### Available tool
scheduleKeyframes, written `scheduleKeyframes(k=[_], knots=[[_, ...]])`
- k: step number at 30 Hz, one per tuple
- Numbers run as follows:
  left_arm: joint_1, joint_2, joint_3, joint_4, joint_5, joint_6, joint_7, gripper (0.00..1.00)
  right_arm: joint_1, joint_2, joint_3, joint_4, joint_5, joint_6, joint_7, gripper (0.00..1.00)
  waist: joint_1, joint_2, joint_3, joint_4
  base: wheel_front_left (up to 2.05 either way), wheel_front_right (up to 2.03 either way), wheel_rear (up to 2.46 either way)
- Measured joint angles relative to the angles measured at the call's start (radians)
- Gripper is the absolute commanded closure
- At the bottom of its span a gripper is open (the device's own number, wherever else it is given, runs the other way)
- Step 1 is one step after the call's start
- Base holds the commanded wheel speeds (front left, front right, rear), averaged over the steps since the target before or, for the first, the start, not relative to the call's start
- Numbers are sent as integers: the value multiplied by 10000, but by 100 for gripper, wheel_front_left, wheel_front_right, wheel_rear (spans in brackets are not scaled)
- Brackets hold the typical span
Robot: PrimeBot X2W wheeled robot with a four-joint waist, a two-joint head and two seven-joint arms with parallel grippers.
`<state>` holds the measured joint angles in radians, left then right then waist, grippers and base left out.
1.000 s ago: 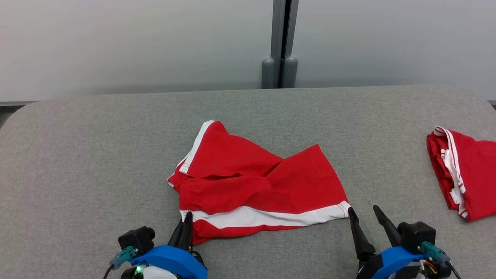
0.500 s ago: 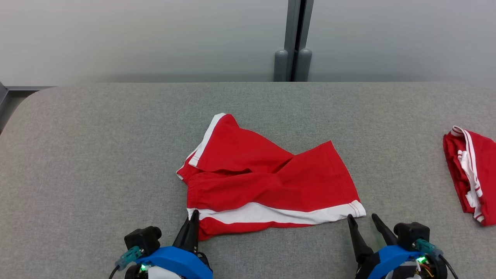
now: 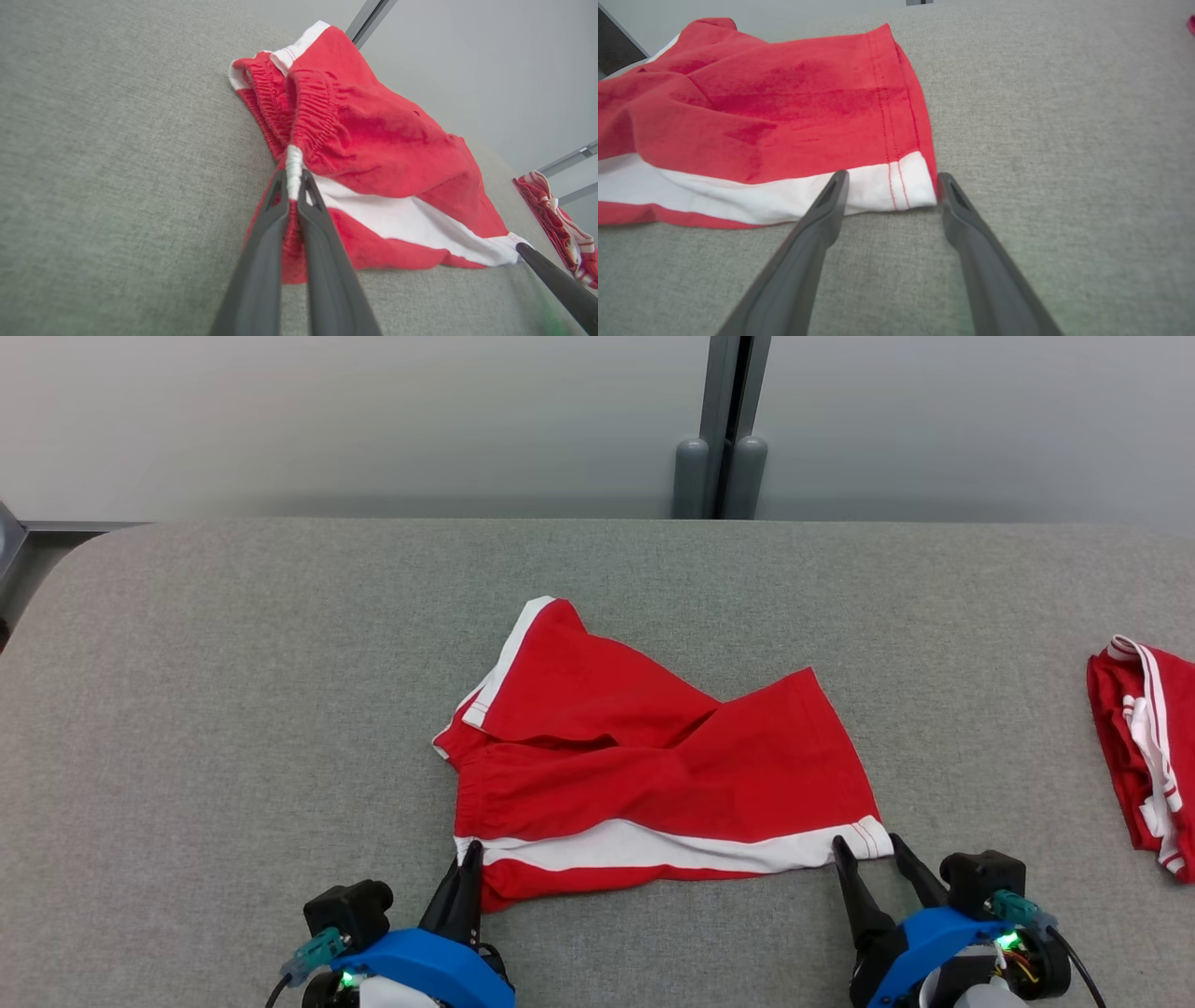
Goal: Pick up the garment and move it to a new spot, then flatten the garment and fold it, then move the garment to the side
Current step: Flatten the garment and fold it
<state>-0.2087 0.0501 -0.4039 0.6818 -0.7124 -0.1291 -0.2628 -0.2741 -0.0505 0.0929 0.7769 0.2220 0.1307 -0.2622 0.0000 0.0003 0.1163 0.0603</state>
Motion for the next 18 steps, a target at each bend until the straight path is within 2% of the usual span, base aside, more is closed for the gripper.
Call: scheduleKeyframes(k=[2,4,6,9,14,18], knots=[[0,0,0,-4,12,0,0,100,1,0,38,-31,10,0,0,50,0,0,-4,-4,0,0,0],[0,0,8,-12,15,0,0,100,2,-6,105,-88,8,0,-2,63,0,0,-12,-14,0,0,0],[1,0,10,-17,36,0,0,100,33,-10,148,-71,8,0,-2,69,-1,0,-21,-26,0,0,0],[5,0,12,-15,42,0,0,100,86,-31,184,-38,8,0,-2,100,-1,0,-30,-39,0,0,0],[5,0,59,-69,90,0,0,100,78,-65,54,-291,4,0,0,100,0,0,-31,-72,0,0,0],[-10,-6,328,-474,341,0,2,100,94,-58,12,-989,79,0,-2,100,0,-1,-225,-127,0,0,0]])
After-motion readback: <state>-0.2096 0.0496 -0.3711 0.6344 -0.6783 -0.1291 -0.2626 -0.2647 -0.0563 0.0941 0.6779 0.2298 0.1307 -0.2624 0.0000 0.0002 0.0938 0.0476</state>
